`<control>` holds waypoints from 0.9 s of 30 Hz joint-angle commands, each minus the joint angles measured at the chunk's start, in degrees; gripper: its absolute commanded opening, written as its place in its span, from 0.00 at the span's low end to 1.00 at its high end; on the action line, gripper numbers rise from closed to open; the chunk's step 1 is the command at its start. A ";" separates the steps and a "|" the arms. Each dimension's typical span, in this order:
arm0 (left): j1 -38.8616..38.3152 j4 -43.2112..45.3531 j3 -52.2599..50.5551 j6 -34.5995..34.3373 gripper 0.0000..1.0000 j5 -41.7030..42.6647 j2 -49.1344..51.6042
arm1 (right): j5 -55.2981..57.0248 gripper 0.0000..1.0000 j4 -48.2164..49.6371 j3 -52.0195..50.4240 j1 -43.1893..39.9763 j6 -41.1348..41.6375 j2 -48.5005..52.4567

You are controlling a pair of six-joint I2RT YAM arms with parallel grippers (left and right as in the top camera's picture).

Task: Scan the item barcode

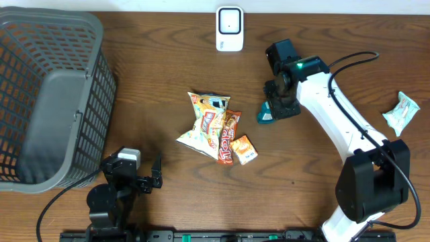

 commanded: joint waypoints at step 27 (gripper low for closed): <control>0.13 -1.29 -0.83 -0.52 0.98 -0.20 -0.04 | -6.84 0.61 -4.85 1.18 -0.87 -24.20 -19.39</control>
